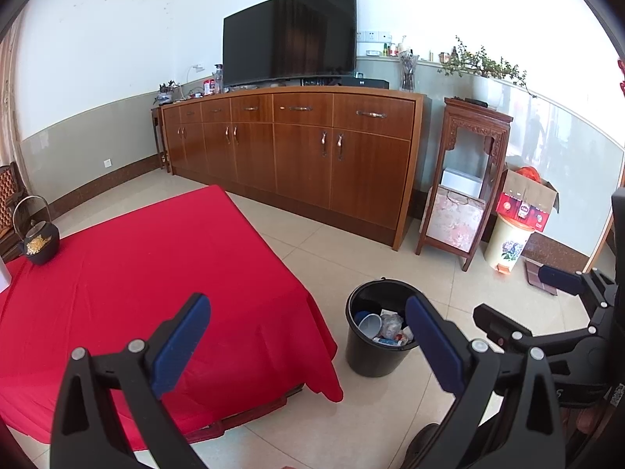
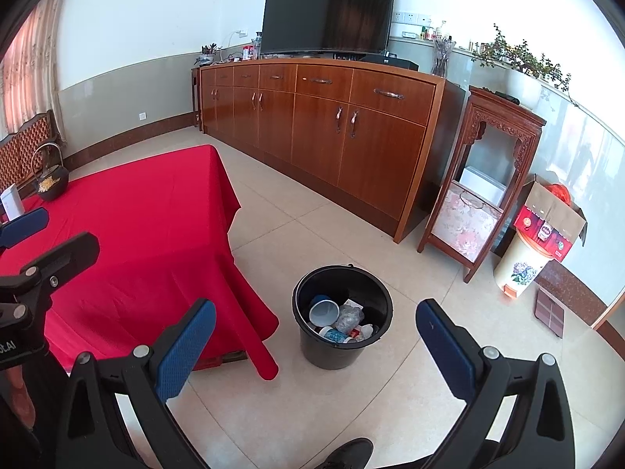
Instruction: Collect trash
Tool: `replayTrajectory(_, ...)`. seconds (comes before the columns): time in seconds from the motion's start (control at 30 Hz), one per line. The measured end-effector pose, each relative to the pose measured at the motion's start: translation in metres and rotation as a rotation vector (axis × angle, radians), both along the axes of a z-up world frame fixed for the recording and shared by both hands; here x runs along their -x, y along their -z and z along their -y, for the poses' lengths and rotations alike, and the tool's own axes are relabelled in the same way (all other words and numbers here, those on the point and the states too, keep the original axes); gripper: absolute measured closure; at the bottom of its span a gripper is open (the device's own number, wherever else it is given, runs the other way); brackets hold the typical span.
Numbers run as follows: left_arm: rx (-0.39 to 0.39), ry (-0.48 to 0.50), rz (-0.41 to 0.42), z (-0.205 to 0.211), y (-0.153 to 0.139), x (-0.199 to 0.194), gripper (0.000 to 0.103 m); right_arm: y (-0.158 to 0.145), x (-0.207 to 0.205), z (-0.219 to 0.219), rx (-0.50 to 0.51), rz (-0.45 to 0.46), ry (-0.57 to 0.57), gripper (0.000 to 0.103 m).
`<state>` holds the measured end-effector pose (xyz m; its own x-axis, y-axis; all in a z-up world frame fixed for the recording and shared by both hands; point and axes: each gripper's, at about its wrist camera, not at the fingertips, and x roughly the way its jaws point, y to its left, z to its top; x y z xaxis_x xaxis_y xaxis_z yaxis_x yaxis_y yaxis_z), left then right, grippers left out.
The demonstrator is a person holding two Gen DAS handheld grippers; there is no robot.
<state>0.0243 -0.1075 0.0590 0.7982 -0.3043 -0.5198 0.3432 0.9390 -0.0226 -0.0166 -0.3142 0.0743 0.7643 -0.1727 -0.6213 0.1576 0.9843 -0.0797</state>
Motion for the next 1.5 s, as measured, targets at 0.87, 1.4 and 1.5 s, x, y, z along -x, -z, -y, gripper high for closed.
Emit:
replayTrajectory(0.87, 0.003, 0.004, 0.0, 0.0033, -0.003, 0.0005, 0.002, -0.0014, 0.0012, 0.0012, -0.003, 0.006, -0.002, 0.0)
replayTrajectory(1.4, 0.009, 0.008, -0.01, 0.0041, -0.0027, 0.0022, 0.002, -0.0025, 0.0009, 0.0045, -0.003, 0.007, -0.001, 0.0)
replayTrajectory(1.5, 0.007, 0.005, -0.008, 0.0038, -0.0038, 0.0024, 0.002, -0.0028, 0.0012, 0.0047, -0.001, 0.005, -0.003, 0.0)
